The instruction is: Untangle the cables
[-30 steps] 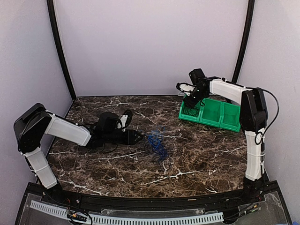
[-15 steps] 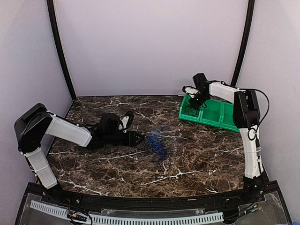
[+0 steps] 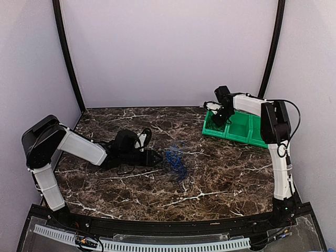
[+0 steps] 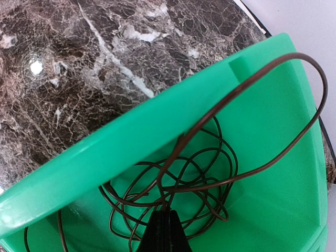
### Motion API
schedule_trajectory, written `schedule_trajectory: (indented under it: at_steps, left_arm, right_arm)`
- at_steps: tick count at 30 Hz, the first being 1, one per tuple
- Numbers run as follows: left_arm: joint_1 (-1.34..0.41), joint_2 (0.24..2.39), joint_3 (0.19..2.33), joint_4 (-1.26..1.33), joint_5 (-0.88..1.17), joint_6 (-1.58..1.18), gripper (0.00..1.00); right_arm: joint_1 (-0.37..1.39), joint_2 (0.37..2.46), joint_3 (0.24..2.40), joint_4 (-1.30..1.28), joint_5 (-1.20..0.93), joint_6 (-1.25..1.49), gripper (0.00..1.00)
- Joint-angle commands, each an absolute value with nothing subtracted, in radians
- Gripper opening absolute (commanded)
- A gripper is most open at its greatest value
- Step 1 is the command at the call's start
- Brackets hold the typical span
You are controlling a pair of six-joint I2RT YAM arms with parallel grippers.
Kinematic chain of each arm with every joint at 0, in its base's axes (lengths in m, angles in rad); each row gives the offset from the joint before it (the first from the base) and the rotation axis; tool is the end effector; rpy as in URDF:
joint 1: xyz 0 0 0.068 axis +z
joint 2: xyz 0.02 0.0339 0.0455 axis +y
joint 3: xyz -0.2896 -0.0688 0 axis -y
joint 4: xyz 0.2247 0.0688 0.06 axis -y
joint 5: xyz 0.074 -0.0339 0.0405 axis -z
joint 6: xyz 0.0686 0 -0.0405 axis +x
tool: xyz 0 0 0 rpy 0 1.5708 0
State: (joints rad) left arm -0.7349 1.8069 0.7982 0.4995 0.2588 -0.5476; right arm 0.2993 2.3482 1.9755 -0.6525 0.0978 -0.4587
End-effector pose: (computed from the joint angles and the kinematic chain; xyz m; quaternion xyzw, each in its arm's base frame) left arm 0.2707 -0.2683 0.1685 0.1450 0.8453 -0.3895 0.3357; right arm 0.5066 0.1493 0.1724 -0.3436 0.8985 -0.0683 0.2645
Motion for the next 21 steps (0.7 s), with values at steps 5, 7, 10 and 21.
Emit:
schedule_trajectory:
  at_steps: [5, 7, 10, 21]
  left_arm:
    - [-0.742, 1.792, 0.813, 0.512, 0.269, -0.546, 0.51]
    - [-0.743, 1.784, 0.812, 0.500, 0.258, -0.534, 0.51]
    - [-0.742, 1.770, 0.810, 0.491, 0.238, -0.519, 0.51]
    - [-0.742, 1.756, 0.837, 0.447, 0.220, -0.469, 0.51]
  right_arm:
    - [0.303, 2.328, 1.987, -0.738, 0.119, -0.435, 0.12]
    - [0.303, 2.271, 1.963, -0.750, 0.133, -0.424, 0.20]
    - [0.305, 2.173, 1.901, -0.732, 0.139, -0.416, 0.29]
    - [0.314, 2.002, 1.824, -0.788, 0.118, -0.405, 0.37]
